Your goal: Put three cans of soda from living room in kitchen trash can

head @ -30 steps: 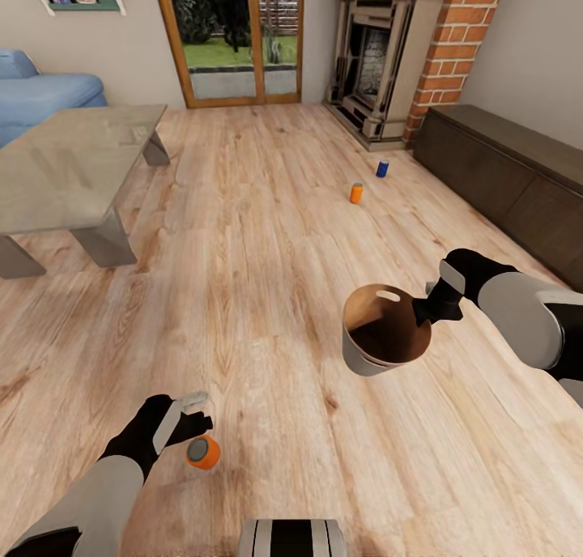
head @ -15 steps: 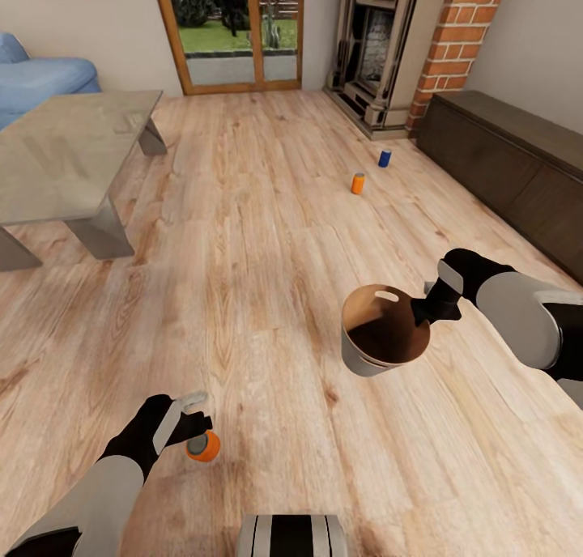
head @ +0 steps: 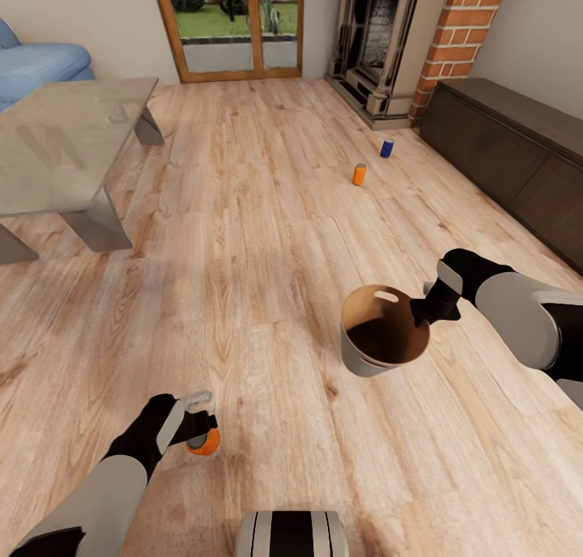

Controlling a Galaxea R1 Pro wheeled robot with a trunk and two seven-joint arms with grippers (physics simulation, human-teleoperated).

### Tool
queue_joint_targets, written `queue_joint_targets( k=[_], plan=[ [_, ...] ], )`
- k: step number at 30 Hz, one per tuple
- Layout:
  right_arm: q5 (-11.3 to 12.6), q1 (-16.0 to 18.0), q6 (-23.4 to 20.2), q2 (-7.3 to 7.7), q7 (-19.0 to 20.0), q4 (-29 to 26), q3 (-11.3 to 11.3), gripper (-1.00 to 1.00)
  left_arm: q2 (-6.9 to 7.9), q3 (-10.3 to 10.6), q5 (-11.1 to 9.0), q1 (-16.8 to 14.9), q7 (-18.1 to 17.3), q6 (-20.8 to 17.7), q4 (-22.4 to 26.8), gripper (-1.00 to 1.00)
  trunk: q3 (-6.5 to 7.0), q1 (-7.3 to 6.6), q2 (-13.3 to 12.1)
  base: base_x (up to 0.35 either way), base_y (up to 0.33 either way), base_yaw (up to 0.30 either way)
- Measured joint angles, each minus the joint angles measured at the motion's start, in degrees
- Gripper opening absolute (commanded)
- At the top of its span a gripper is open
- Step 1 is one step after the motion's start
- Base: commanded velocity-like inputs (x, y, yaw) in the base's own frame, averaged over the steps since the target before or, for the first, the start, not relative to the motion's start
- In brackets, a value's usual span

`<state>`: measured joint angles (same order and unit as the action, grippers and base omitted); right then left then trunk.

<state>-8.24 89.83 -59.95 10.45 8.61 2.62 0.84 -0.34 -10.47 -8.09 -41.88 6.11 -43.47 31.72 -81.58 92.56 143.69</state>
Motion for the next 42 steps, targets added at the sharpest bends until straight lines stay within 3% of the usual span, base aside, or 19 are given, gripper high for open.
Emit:
queue_joint_targets(
  k=[12, 20, 42],
  plan=[
    [0.08, 0.03, 0.0, -0.06, 0.0, 0.01, -0.08, -1.0, -0.32, 0.01, 0.0, 0.0, 0.05, 0.21, 0.01, 1.0, -0.01, 0.0, 0.0, 0.0, 0.0, 0.0],
    [-0.14, 0.06, 0.0, -0.14, -0.05, -0.07, -1.37, -1.0, -0.28, 0.02, 0.0, 0.02, 0.13, 0.3, 0.01, 1.0, -0.01, 0.0, 0.0, 0.0, 0.0, 0.0],
    [0.05, 0.48, 0.0, -0.4, 0.0, 0.0, -1.38, -1.0, -0.27, 0.07, 0.0, 0.03, 0.19, 0.4, -0.03, 1.0, -0.01, 0.0, 0.0, 0.0, 0.0, 0.0]
  ],
)
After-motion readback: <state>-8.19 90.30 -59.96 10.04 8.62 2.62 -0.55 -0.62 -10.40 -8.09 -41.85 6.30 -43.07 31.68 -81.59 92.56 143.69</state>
